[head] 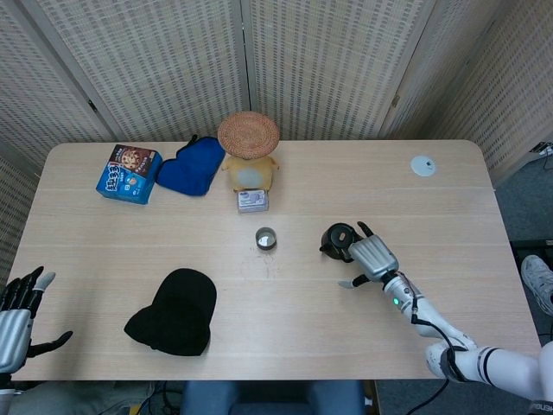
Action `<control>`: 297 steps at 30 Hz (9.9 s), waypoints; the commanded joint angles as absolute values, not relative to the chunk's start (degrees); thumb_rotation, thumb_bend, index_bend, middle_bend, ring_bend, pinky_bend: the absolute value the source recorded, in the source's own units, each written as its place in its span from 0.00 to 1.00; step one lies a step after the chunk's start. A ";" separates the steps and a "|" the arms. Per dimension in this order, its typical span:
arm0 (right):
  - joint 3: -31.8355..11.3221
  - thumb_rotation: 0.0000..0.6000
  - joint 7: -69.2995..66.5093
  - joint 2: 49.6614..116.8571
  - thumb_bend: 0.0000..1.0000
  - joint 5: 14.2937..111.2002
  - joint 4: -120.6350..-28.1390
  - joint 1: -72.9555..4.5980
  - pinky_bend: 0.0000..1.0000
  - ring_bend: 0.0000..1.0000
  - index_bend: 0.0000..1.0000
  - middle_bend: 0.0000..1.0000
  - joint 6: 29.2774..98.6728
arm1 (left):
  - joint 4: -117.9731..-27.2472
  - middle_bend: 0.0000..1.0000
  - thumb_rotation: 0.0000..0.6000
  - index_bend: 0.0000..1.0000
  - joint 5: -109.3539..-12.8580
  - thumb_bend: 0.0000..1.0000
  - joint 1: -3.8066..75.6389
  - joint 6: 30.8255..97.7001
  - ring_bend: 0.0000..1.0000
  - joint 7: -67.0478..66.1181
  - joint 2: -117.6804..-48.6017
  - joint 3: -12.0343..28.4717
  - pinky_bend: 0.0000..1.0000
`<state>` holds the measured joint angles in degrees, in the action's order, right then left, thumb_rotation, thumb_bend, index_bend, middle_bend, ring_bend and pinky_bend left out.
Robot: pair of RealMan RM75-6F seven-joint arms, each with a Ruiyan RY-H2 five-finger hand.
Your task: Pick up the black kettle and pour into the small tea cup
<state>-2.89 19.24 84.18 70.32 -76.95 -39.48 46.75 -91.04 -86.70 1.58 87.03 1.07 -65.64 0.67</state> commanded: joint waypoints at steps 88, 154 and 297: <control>-11.43 0.63 6.14 83.56 0.46 69.95 -74.94 -46.17 0.61 0.92 1.00 1.00 44.06 | -90.76 0.00 0.99 0.09 -86.50 0.09 1.20 87.67 0.04 0.97 -66.06 0.82 0.00; -11.93 0.74 34.10 99.77 0.51 50.48 -56.40 -72.41 0.62 0.91 1.00 1.00 35.59 | -88.66 0.00 0.99 0.09 -86.47 0.09 -2.25 91.21 0.04 1.80 -67.27 0.57 0.00; -11.23 0.81 35.43 94.89 0.51 44.27 -67.76 -71.52 0.62 0.93 1.00 1.00 39.43 | -87.53 0.00 1.00 0.09 -87.42 0.09 -4.66 93.42 0.04 2.82 -67.50 0.78 0.00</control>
